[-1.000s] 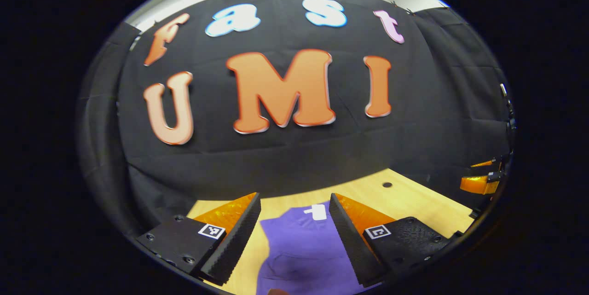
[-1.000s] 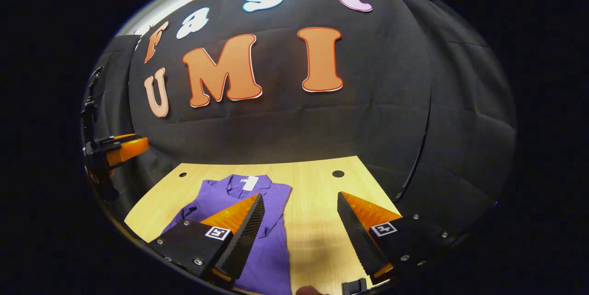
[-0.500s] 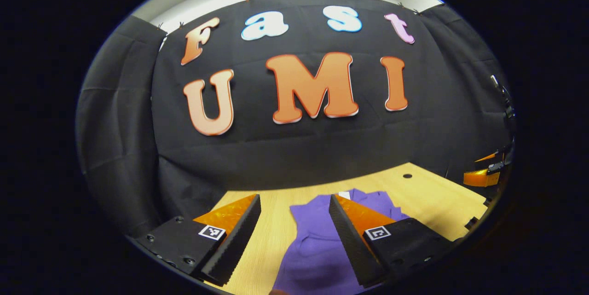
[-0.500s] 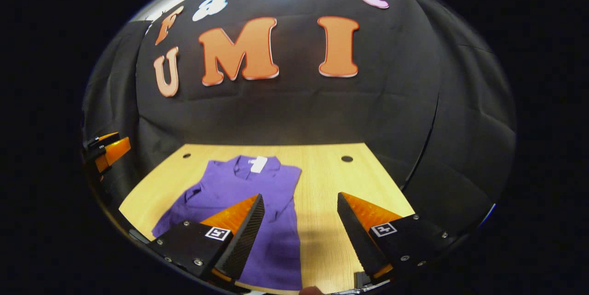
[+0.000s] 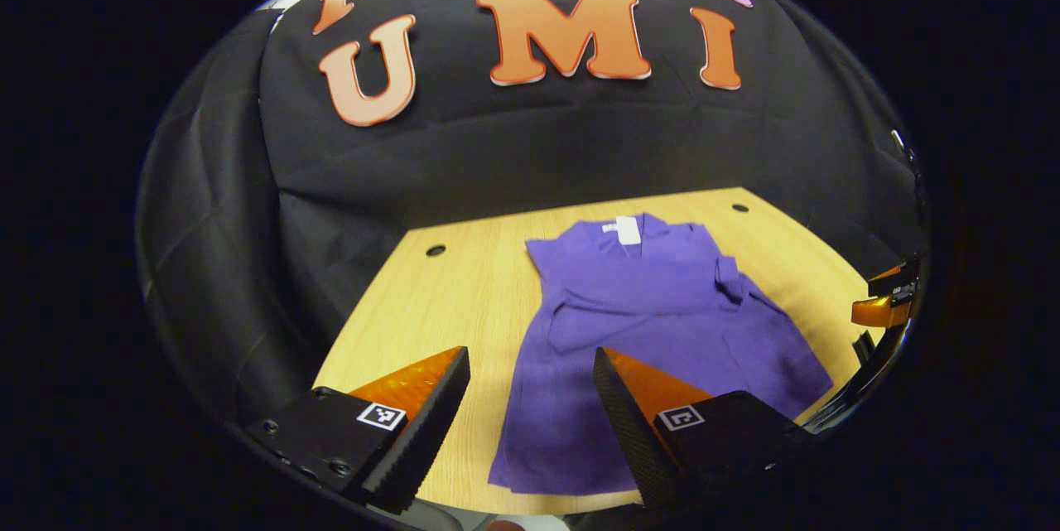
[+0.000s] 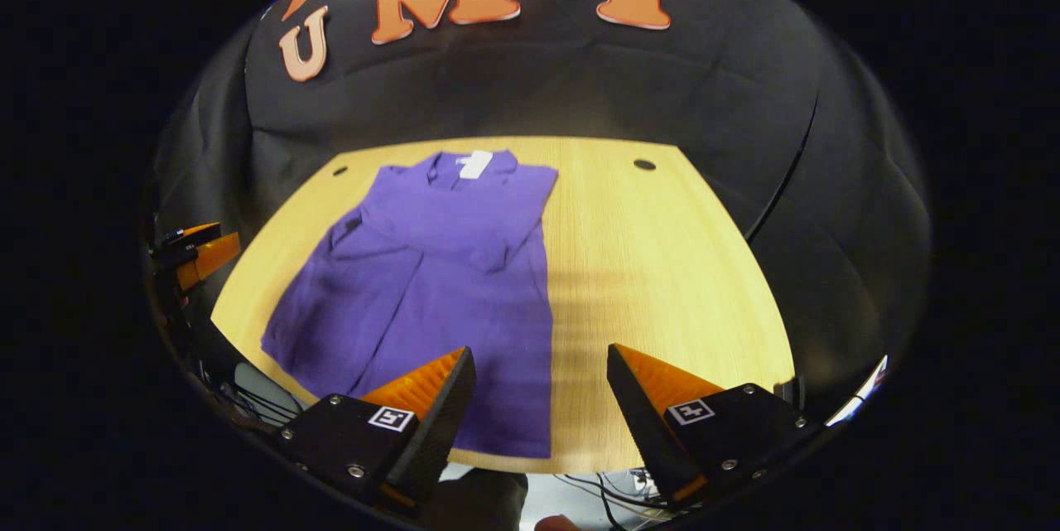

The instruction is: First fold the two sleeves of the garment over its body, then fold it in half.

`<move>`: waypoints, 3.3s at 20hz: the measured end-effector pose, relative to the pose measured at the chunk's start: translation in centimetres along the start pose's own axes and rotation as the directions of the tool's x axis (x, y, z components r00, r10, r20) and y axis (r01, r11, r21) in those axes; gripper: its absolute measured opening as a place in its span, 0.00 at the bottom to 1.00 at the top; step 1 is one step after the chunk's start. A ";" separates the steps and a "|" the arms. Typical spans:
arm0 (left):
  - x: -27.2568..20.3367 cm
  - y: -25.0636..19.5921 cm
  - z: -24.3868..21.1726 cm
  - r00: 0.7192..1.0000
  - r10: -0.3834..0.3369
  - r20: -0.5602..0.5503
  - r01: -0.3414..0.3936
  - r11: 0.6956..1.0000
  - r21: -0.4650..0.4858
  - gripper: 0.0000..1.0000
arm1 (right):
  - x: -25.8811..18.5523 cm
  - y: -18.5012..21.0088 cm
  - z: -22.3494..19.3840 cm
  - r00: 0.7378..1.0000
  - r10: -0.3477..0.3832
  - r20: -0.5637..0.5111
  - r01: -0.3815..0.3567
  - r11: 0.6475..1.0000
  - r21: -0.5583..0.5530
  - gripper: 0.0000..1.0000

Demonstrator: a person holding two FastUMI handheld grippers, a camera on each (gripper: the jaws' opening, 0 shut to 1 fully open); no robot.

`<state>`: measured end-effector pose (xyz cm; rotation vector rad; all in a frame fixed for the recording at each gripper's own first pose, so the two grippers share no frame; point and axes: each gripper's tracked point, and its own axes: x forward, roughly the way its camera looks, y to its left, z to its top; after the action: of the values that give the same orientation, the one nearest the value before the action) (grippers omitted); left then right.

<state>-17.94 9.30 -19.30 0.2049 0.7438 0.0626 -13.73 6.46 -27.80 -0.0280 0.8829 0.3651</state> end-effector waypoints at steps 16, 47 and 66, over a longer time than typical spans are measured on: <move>3.4 0.0 -18.2 0.859 -0.056 -0.509 0.003 0.995 -0.104 0.95 | 2.5 2.2 -11.3 0.934 0.067 -0.352 -0.050 0.997 0.058 0.95; 5.5 -0.2 -14.6 0.680 -0.238 -0.694 0.186 0.971 -0.151 0.05 | 3.4 7.0 -5.5 0.874 0.250 -0.417 -0.189 0.965 0.183 0.03; 12.1 -1.0 9.2 0.850 -0.297 -0.434 0.325 0.946 -0.011 0.05 | 4.5 5.5 14.5 0.948 0.272 -0.167 -0.258 0.961 0.097 0.03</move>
<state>-2.79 8.34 -20.96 0.1271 1.2172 -0.2341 -1.98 15.47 -21.25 0.1301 1.0816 0.5879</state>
